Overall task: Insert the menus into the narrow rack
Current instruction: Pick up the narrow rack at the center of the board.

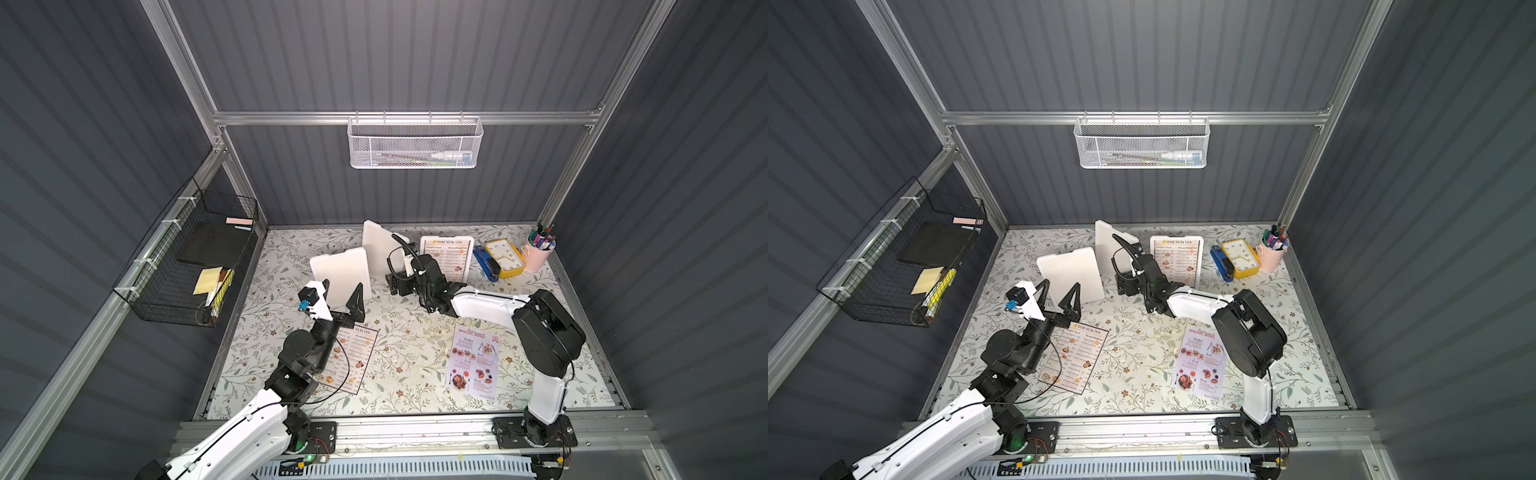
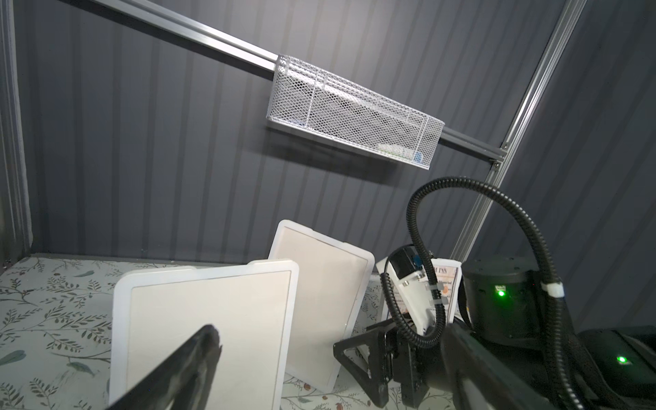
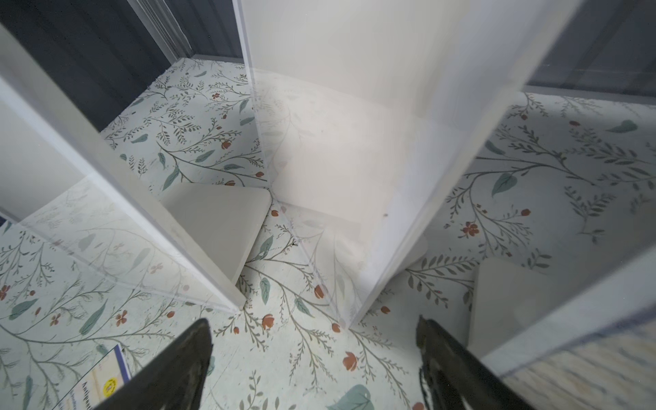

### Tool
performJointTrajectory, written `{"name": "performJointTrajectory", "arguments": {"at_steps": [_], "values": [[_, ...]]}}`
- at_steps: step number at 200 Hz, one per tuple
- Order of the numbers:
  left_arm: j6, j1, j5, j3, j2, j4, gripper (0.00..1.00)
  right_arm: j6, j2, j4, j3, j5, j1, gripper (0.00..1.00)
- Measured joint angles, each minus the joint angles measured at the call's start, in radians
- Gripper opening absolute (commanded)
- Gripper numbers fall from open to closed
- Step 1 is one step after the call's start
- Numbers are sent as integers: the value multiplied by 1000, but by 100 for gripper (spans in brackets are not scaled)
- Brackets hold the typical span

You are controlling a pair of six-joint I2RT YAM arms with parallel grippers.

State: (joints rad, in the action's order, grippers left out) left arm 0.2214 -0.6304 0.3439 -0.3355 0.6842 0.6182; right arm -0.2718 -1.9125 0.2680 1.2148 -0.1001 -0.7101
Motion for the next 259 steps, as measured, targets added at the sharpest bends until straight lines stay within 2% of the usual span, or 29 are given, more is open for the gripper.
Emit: {"name": "performJointTrajectory", "arguments": {"at_steps": [69,184,259], "values": [[1,0,1,0,-22,-2,99,0,-100,9,113,42,40,90],[1,0,4,0,2,-1,99,10,-135,161,113,182,55,40],[1,0,4,0,2,2,99,14,-134,197,84,200,55,19]]}}
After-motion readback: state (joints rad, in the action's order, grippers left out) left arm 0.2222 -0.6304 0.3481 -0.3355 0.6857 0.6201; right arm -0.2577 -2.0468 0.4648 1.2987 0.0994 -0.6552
